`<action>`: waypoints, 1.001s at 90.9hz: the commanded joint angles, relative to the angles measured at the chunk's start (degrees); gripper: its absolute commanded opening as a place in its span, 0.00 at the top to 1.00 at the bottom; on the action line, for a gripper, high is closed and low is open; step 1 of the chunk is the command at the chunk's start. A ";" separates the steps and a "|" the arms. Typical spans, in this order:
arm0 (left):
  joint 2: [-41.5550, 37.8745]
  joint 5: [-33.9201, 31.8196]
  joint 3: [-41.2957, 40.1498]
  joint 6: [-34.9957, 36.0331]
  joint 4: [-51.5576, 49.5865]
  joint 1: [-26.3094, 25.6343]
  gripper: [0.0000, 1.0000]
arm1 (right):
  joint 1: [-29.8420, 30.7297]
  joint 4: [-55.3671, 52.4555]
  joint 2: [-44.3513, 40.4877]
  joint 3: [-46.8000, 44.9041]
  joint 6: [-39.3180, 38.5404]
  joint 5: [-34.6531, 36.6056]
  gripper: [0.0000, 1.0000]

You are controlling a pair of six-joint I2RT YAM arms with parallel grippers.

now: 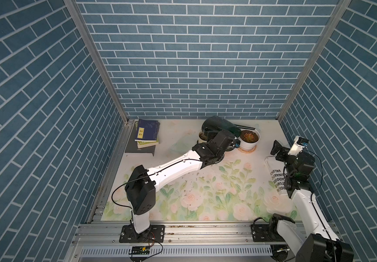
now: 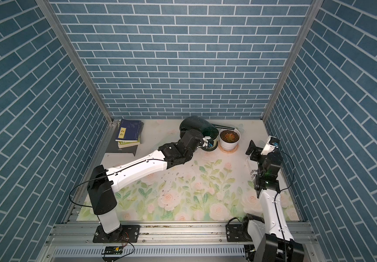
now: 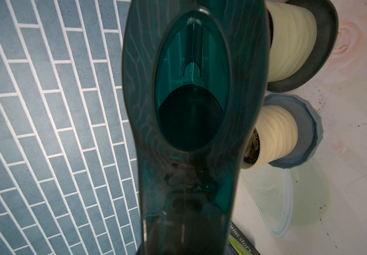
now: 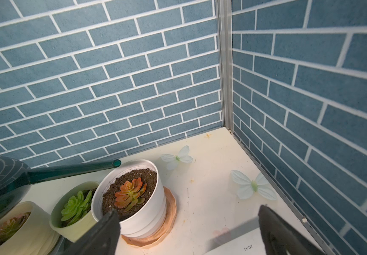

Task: Water the succulent around the soil edge
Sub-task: Water the soil of the potted plant with water.

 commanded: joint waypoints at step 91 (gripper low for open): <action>-3.69 -4.71 -2.96 2.96 5.67 1.89 1.00 | -0.22 1.49 0.48 -0.64 1.40 -0.32 0.01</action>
